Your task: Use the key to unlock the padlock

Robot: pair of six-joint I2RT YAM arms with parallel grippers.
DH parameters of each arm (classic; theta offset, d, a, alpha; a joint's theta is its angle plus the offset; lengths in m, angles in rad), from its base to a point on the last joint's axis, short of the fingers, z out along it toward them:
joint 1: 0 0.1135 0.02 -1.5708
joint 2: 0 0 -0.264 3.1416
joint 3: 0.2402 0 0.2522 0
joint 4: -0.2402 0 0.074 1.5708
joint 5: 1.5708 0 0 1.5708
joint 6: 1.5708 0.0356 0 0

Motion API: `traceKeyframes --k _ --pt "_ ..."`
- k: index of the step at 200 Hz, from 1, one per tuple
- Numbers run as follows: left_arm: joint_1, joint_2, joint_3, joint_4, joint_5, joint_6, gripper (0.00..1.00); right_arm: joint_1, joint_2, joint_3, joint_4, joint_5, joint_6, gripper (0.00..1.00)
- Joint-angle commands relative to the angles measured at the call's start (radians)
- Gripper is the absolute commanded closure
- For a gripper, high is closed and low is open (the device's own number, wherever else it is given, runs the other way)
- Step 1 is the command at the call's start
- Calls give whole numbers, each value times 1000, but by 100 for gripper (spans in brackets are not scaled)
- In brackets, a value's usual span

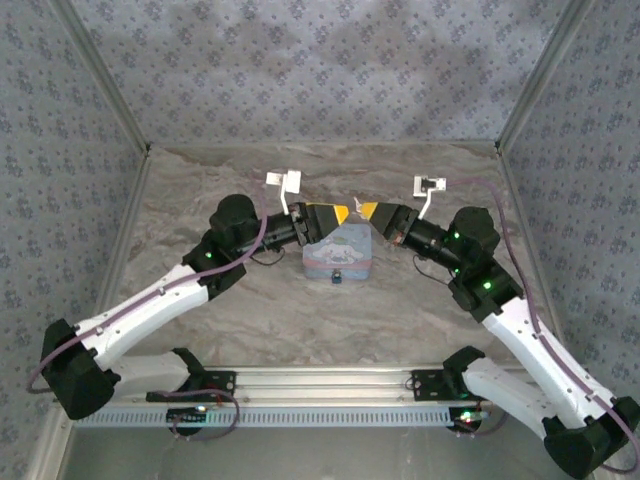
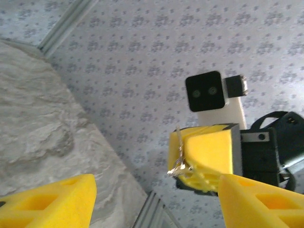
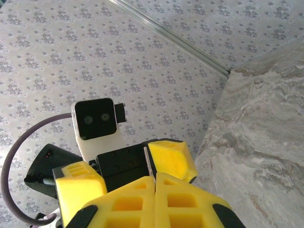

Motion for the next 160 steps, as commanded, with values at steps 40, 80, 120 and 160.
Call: traceKeyframes --k 40,80,120,160 --pt "-7 14 26 107 60 -52 44 19 -30 -32 109 46 -20 100" --pt "-28 44 44 112 67 -53 48 26 -29 -42 136 51 -13 100" --pt "-36 59 53 139 71 -59 65 33 -35 -40 143 46 -17 100" --pt "-37 71 38 216 71 -96 64 37 -36 -43 152 39 -15 100"
